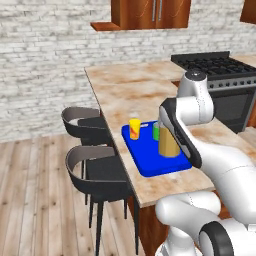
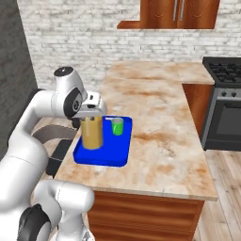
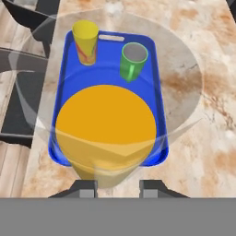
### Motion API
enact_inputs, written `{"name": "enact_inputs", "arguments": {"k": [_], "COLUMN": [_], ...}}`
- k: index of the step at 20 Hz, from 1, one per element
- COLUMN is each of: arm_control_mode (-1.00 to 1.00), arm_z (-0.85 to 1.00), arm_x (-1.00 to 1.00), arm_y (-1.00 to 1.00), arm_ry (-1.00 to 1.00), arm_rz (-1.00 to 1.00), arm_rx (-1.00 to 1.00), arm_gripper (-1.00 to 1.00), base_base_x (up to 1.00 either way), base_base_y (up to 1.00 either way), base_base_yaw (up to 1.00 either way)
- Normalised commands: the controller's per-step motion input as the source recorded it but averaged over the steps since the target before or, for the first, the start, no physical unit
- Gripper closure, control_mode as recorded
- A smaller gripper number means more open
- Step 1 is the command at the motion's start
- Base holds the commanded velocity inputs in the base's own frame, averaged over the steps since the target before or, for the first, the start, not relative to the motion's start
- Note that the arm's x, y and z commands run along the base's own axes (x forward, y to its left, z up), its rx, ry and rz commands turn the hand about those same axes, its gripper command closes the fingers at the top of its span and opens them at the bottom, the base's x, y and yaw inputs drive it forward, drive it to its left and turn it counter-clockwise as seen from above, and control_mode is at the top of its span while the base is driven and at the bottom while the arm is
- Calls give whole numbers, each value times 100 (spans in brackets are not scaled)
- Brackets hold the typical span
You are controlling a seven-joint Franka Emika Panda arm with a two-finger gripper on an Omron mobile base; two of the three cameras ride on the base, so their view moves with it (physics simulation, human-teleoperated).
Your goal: There is a tray on the dining counter. Grab the cup, mug, and pitcher and place them on the tray. The pitcher may be placed next to the tray if it cannot fit the tray.
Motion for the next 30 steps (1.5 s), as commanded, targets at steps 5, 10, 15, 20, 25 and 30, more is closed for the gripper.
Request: {"name": "enact_inputs", "arguments": {"k": [5, 10, 15, 20, 25, 30], "arm_control_mode": [-100, -100, -100, -100, -100, -100], "arm_z": [-14, -9, -15, -17, -12, -15], "arm_x": [19, 16, 8, 6, 5, 9], "arm_y": [0, 0, 0, 0, 0, 0], "arm_ry": [0, 0, 0, 0, 0, 0], "arm_rz": [0, 0, 0, 0, 0, 0], "arm_rx": [0, 0, 0, 0, 0, 0], "arm_gripper": [100, 100, 100, 100, 100, 100], "base_base_x": [0, 0, 0, 0, 0, 0], "base_base_y": [0, 0, 0, 0, 0, 0], "base_base_yaw": [0, 0, 0, 0, 0, 0]}}
